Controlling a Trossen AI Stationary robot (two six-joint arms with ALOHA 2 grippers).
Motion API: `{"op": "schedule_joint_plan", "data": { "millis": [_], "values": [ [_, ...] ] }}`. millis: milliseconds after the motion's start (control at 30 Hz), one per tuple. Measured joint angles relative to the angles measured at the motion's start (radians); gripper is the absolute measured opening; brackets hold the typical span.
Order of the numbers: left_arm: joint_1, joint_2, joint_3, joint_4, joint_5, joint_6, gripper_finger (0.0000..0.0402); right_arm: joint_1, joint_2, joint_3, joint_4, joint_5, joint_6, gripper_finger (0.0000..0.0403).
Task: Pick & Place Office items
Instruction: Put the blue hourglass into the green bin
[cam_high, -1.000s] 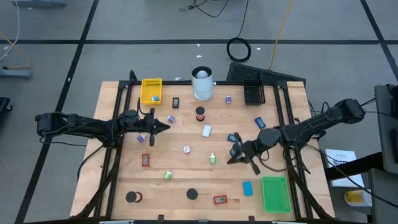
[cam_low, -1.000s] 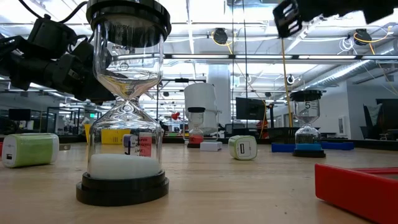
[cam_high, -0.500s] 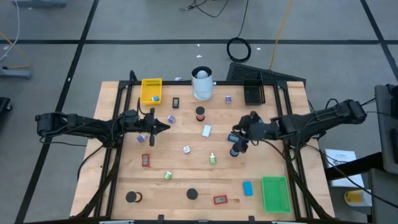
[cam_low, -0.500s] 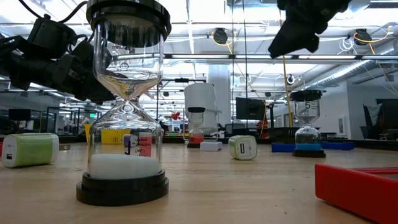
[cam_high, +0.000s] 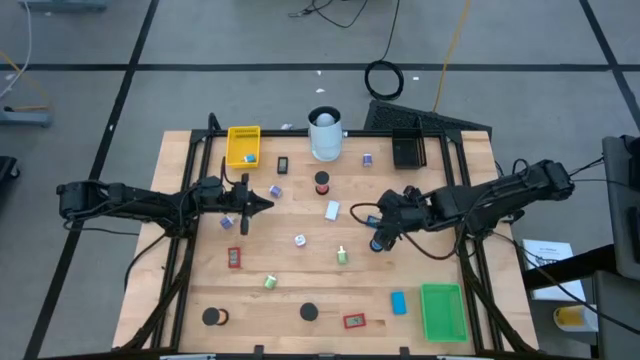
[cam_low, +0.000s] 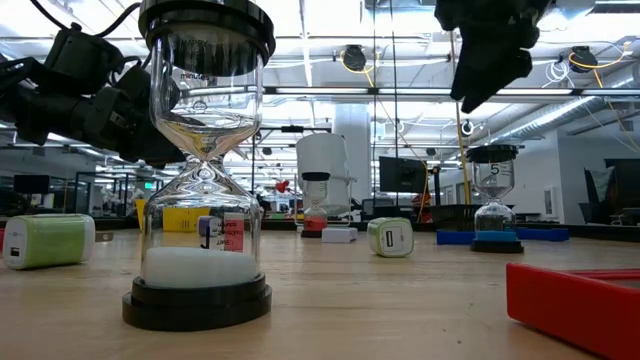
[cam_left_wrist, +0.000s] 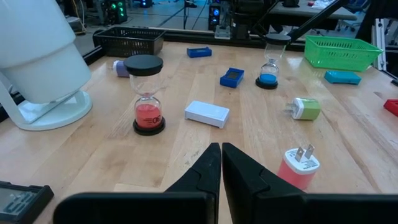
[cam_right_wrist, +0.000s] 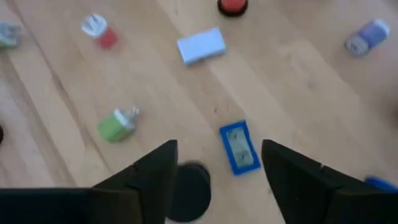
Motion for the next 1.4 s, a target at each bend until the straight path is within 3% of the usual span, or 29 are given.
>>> {"op": "schedule_joint_plan", "data": {
  "millis": [167, 367, 867, 1000, 1267, 1400],
  "values": [
    [-0.005, 0.000, 0.000, -0.004, 0.000, -0.003, 0.0021, 0.005, 0.038, 0.011, -0.079, -0.014, 0.087, 0.0286],
    [-0.016, 0.000, 0.000, -0.004, 0.000, 0.001, 0.0021, 0.017, 0.072, 0.011, -0.017, -0.082, 0.090, 0.0327],
    [-0.016, 0.000, 0.000, -0.004, -0.001, 0.003, 0.0021, 0.070, 0.239, 0.011, -0.007, -0.081, 0.073, 0.0327],
    [-0.016, 0.000, 0.000, -0.004, -0.001, 0.002, 0.0021, 0.069, 0.254, 0.011, 0.004, -0.109, 0.071, 0.0314],
    [-0.016, 0.000, 0.000, -0.004, -0.001, 0.001, 0.0021, 0.069, 0.255, 0.011, 0.008, -0.108, 0.078, 0.0239],
    [-0.016, 0.000, 0.000, -0.004, -0.001, 0.001, 0.0021, 0.070, 0.255, 0.010, 0.008, -0.108, 0.091, 0.0224]
  ]
}}
